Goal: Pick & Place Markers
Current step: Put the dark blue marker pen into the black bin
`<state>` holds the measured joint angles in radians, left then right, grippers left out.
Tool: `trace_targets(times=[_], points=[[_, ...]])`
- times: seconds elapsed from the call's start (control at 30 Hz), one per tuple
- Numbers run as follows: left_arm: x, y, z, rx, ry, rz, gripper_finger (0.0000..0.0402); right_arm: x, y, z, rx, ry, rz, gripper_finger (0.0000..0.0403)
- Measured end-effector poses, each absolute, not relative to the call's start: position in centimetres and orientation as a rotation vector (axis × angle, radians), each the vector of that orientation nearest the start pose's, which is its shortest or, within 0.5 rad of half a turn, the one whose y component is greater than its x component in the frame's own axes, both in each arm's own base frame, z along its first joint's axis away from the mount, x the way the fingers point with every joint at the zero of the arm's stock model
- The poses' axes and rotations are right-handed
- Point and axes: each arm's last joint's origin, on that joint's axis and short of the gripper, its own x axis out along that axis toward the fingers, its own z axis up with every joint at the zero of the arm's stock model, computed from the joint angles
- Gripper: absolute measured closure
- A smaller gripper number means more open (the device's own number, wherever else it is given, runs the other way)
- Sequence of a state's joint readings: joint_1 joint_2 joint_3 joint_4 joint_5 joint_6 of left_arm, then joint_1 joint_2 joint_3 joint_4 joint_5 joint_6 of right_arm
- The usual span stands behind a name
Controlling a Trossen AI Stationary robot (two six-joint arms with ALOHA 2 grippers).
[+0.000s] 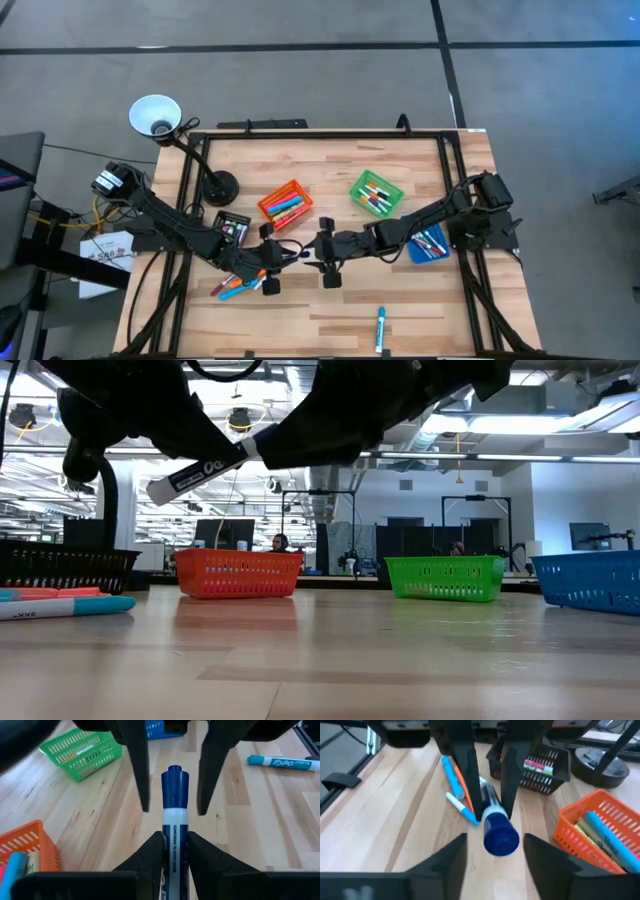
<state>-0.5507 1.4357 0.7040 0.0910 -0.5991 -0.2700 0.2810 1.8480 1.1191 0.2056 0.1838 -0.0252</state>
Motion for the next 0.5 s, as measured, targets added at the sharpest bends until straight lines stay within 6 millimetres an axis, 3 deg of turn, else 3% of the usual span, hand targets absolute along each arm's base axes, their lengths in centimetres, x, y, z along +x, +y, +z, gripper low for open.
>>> trace_targets(times=[0.2, 0.5], points=[[23.8, -12.7, 18.6, 0.099, 0.627, 0.152, 0.0324, 38.2, 10.3, 18.4, -0.094, 0.57, 0.078, 0.0149], [17.9, -9.2, 19.7, -0.271, 0.926, 0.488, 0.0322, 37.9, 10.0, 17.9, -0.053, 0.635, 0.056, 0.0138]])
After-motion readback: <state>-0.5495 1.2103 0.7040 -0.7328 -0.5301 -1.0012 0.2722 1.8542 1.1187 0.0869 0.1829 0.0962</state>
